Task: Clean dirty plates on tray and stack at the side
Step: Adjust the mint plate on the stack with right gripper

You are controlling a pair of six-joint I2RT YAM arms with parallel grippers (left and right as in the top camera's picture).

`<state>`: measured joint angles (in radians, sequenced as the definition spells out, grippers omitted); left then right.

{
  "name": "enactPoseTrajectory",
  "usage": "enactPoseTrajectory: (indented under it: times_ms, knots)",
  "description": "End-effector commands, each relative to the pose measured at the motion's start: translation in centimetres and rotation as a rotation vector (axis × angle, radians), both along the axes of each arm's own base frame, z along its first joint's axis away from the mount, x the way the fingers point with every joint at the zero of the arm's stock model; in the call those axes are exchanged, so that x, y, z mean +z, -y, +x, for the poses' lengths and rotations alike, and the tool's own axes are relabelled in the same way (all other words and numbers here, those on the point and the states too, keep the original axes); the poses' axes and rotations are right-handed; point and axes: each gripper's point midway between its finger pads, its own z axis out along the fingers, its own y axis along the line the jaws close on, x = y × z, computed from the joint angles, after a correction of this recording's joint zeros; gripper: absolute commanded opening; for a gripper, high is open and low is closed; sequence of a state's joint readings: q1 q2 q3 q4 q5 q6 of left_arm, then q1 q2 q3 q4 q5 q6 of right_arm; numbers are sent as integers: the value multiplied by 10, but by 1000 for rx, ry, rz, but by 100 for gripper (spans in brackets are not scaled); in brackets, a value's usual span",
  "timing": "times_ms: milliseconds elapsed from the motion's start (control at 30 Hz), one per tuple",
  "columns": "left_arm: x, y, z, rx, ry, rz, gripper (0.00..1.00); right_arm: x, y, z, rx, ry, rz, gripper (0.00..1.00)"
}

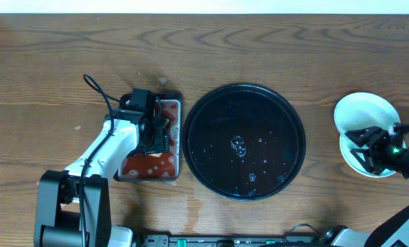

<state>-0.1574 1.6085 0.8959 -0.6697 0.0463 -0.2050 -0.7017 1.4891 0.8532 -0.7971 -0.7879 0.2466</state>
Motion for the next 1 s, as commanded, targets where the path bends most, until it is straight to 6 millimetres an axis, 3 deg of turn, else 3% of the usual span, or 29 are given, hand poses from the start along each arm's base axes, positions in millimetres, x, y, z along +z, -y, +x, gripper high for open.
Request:
enactPoseTrajectory:
  times_ms: [0, 400, 633, 800, 967]
  knots:
    - [-3, -2, -3, -1, -12, 7, 79, 20, -21, 10, 104, 110, 23, 62]
    - [-3, -2, -3, -1, -12, 7, 79, 8, -35, 21, 188, 80, -95, 57]
    - [-3, -2, -3, -1, -12, 7, 79, 1, -22, 40, 77, 32, -182, 59]
    - [-3, -2, -3, -1, -12, 7, 79, -6, 0, 44, -89, -53, -225, 57]
    - [-3, -2, -3, -1, -12, 7, 79, -14, 18, 39, -213, -135, -272, 40]
